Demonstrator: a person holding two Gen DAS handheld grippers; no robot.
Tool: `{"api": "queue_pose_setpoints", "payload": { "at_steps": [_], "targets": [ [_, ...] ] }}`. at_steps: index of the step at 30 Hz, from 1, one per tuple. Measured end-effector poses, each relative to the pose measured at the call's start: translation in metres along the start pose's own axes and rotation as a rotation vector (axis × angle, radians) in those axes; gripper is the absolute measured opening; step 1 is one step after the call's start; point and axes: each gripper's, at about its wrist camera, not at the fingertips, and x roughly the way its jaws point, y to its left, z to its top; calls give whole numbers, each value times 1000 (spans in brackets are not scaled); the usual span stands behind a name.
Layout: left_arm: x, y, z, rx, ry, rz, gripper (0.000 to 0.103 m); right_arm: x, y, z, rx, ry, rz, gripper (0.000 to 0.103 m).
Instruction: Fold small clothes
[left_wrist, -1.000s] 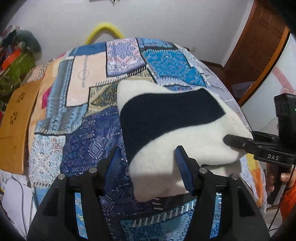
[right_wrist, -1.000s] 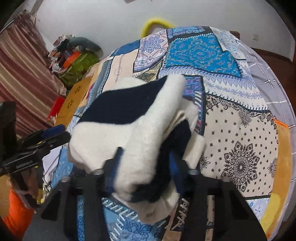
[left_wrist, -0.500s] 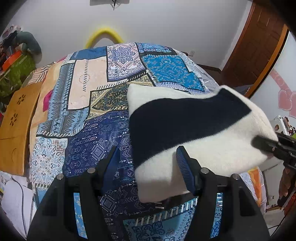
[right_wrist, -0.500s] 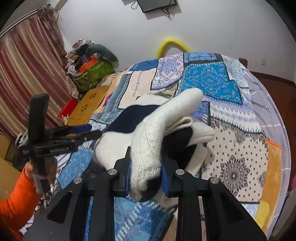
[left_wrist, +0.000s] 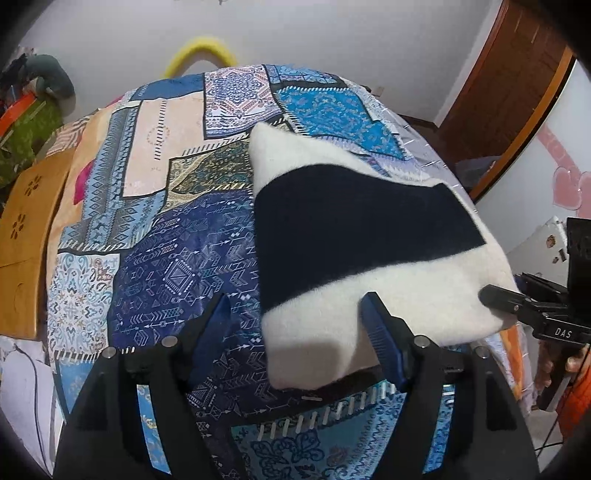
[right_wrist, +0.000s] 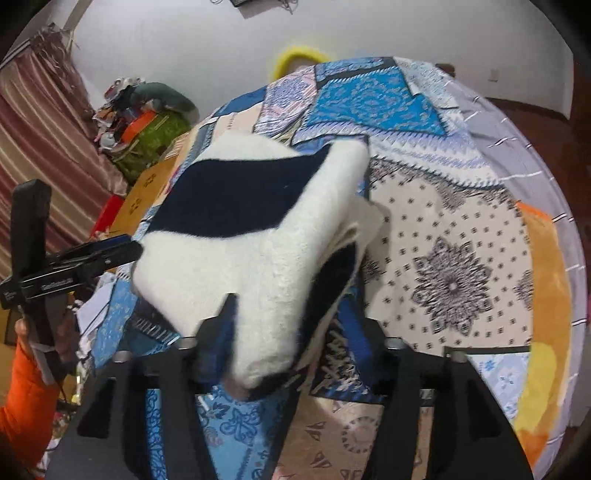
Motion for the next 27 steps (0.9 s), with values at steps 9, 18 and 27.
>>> {"api": "queue_pose_setpoints", "payload": {
  "at_steps": [9, 18, 27],
  "targets": [
    [24, 0, 22, -74, 78, -132, 73, 15, -16, 28, 71, 2, -13, 82],
    [65, 19, 36, -209, 159, -231, 93, 63, -43, 29, 243, 112, 147, 89],
    [89, 30, 38, -307, 207, -342, 94, 68, -33, 27, 262, 125, 236, 67]
  ]
}}
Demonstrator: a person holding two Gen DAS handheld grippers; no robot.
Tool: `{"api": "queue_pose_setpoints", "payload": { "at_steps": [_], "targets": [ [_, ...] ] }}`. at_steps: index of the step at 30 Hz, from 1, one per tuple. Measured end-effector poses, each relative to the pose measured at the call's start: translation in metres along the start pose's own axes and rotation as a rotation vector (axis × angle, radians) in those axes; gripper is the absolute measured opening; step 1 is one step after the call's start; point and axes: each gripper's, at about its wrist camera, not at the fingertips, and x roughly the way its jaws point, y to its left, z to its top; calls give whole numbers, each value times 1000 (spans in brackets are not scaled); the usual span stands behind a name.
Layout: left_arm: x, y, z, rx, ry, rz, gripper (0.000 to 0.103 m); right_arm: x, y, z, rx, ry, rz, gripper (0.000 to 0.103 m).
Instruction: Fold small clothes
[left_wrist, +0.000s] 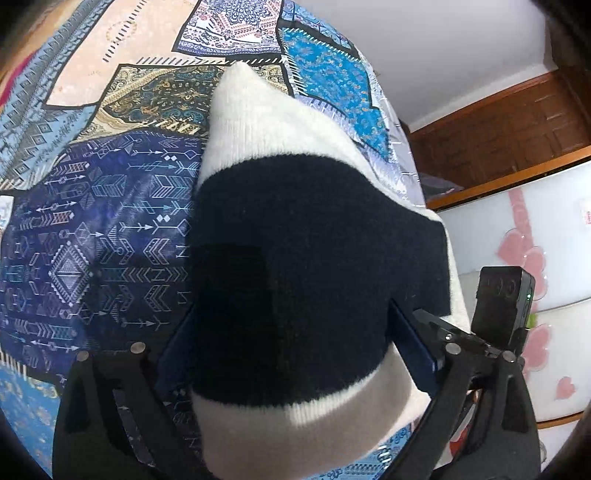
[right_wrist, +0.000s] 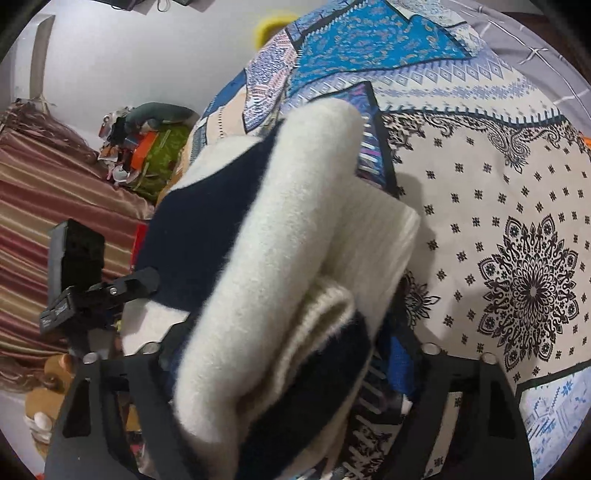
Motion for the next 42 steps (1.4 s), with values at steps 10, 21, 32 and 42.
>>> {"api": "queue_pose_setpoints", "payload": {
  "at_steps": [10, 21, 32, 42],
  "targets": [
    [-56, -20, -11, 57, -104, -65, 68, -24, 43, 1, -100, -34, 31, 46],
    [-113, 24, -42, 21, -159, -36, 68, -2, 100, -3, -224, 0, 71, 45],
    [-81, 88, -69, -111, -96, -103, 75, 41, 76, -13, -193, 70, 21, 57],
    [-127, 50, -77, 47, -234, 147, 74, -28, 98, -23, -292, -94, -129, 64]
  ]
}}
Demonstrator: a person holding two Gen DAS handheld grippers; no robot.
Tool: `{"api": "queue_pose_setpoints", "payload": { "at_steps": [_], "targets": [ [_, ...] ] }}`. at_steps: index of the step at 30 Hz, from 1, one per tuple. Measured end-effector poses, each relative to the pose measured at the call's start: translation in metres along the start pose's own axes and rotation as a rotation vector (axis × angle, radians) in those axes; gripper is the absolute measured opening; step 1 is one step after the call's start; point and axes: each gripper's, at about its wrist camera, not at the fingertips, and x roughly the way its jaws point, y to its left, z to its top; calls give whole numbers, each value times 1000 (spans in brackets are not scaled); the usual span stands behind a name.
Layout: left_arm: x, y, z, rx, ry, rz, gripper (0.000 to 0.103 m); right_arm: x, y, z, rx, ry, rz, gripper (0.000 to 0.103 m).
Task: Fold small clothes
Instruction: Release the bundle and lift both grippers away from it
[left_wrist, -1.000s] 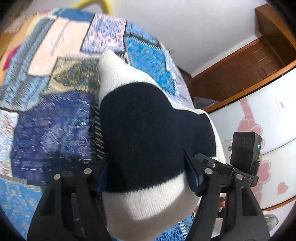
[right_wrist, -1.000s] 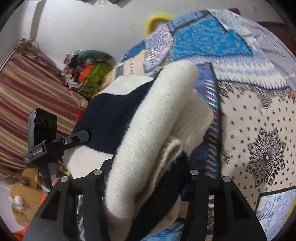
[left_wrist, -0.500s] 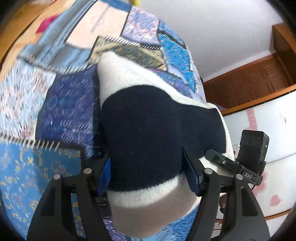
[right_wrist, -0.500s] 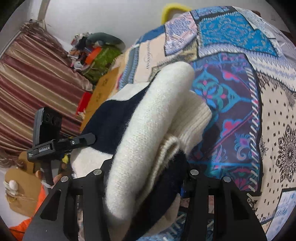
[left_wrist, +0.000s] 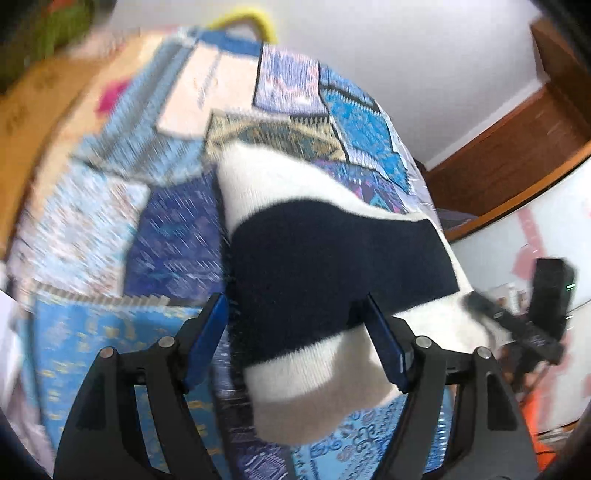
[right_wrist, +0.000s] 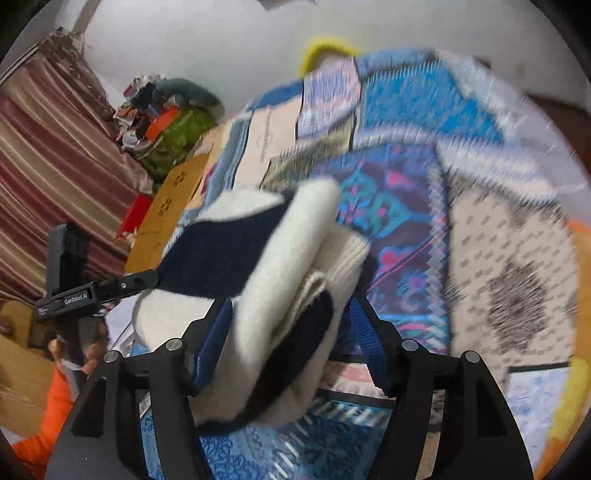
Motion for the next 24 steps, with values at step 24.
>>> {"api": "queue_pose_setpoints", "payload": {
  "at_steps": [24],
  "targets": [
    [-243, -171, -125, 395, -805, 205, 74, -195, 154, -73, -373, -767, -143, 64]
  ]
}}
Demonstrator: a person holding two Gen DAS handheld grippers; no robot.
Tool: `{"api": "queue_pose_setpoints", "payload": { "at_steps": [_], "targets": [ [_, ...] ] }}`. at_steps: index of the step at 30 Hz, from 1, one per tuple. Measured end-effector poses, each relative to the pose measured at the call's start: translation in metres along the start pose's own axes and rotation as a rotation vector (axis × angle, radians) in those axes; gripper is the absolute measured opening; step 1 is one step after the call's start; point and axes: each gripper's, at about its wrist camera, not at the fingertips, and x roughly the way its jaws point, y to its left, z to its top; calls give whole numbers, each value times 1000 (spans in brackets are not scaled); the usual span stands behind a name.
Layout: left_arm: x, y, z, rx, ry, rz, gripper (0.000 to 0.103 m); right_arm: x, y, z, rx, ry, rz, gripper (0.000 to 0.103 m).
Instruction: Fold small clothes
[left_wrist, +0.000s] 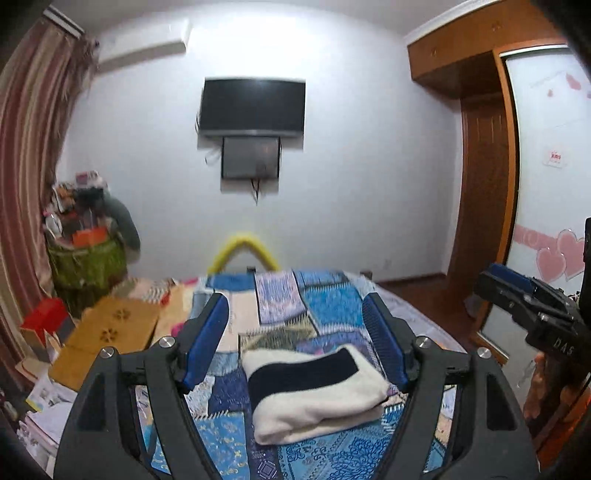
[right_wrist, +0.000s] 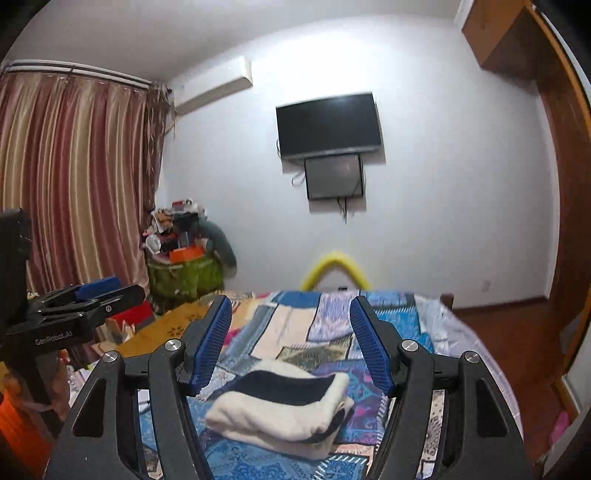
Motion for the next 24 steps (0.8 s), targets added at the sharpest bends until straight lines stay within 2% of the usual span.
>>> {"api": "queue_pose_setpoints", "payload": {
  "at_steps": [2, 3, 7, 10, 12, 24],
  "targets": [
    [-12, -3, 1, 1, -33, 4, 76, -4, 6, 0, -6, -6, 3, 69],
    [-16, -3, 0, 0, -46, 6, 78, -4, 8, -1, -10, -7, 3, 75],
    [-28, -5, -3, -3, -87, 26, 92, -4, 15, -5, -32, -7, -11, 87],
    [-30, -6, -6, -18, -85, 27, 100, -5, 20, -7, -38, 0, -24, 97],
    [-30, -5, -7, -26, -80, 28, 101, -5, 20, -9, -36, -2, -39, 103],
    [-20, -7, -18, -42, -36, 39, 103, -8, 14, -17, 0, 24, -54, 103]
  ]
}}
